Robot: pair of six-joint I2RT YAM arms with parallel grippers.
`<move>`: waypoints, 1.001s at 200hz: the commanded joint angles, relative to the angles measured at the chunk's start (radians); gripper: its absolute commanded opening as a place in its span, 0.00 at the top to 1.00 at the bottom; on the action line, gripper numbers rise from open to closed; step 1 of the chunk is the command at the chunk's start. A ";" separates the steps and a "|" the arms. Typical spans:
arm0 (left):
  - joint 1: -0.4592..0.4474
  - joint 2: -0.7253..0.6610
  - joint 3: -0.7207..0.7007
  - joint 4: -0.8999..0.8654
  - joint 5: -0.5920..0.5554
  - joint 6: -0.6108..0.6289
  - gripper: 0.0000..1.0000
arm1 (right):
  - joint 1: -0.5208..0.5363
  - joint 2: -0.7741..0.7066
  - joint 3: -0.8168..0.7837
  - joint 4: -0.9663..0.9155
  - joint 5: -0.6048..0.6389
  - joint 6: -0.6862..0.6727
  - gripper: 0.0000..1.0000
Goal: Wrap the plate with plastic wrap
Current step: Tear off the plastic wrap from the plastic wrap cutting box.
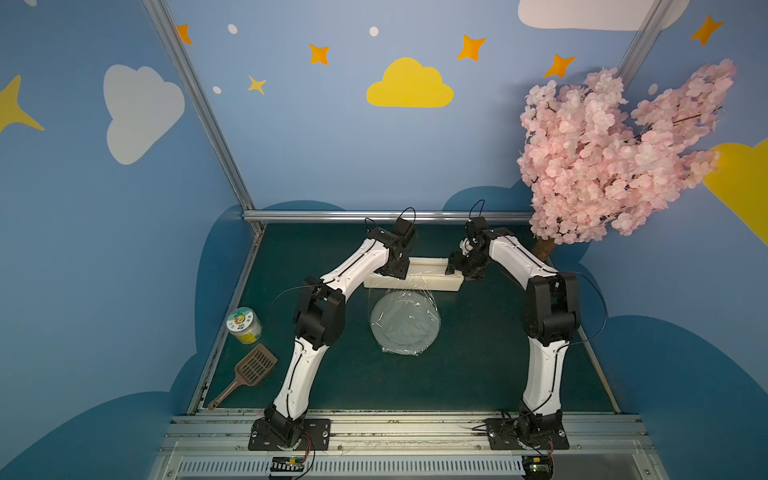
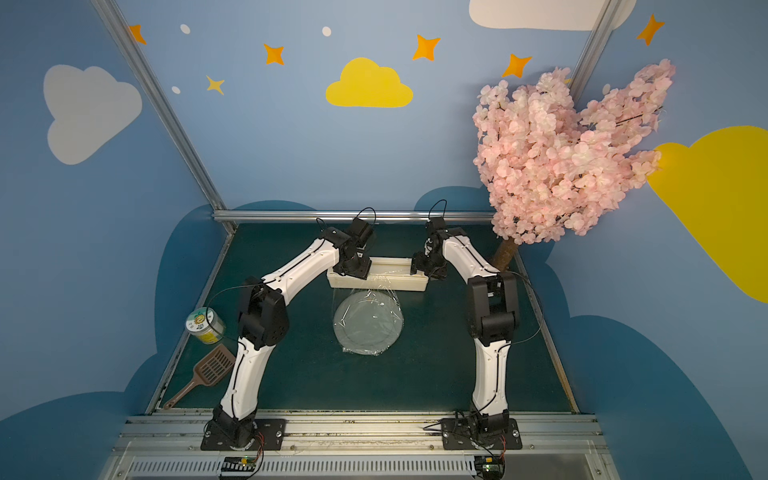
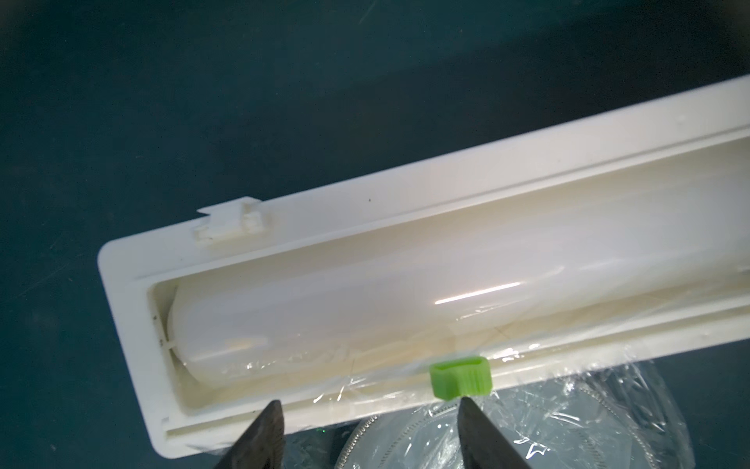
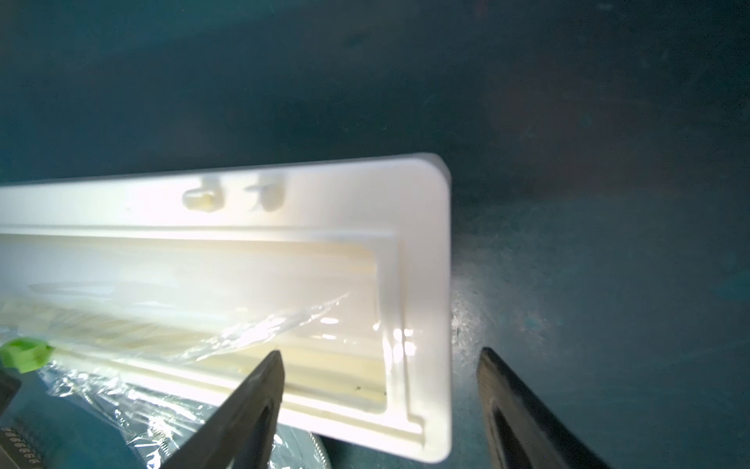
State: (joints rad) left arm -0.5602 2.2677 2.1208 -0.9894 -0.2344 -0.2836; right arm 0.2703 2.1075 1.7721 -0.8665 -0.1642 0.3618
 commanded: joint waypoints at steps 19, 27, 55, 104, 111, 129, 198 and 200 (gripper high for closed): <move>0.004 0.048 0.059 -0.047 -0.003 -0.004 0.32 | 0.000 0.036 -0.017 -0.011 -0.002 -0.005 0.26; 0.003 0.051 0.073 -0.048 0.017 -0.005 0.31 | 0.000 0.036 -0.014 -0.011 -0.010 -0.003 0.26; 0.000 0.070 0.111 -0.046 0.075 -0.003 0.28 | 0.000 0.034 -0.010 -0.013 -0.015 -0.008 0.26; 0.000 0.092 0.124 -0.064 0.057 0.007 0.28 | -0.003 0.040 -0.009 -0.013 -0.014 -0.011 0.26; 0.000 0.094 0.128 -0.071 0.050 0.009 0.28 | -0.002 0.042 -0.008 -0.011 -0.014 -0.012 0.26; 0.000 0.098 0.133 -0.080 0.039 0.014 0.28 | -0.002 0.045 -0.007 -0.009 -0.017 -0.011 0.26; -0.001 0.132 0.177 -0.114 0.018 0.008 0.22 | -0.002 0.045 0.003 -0.015 -0.020 -0.013 0.26; -0.001 0.134 0.180 -0.118 0.014 0.007 0.22 | -0.002 0.045 0.004 -0.015 -0.019 -0.013 0.26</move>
State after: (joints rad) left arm -0.5613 2.3718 2.2723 -1.0626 -0.1825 -0.2764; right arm 0.2653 2.1166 1.7699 -0.8524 -0.1852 0.3614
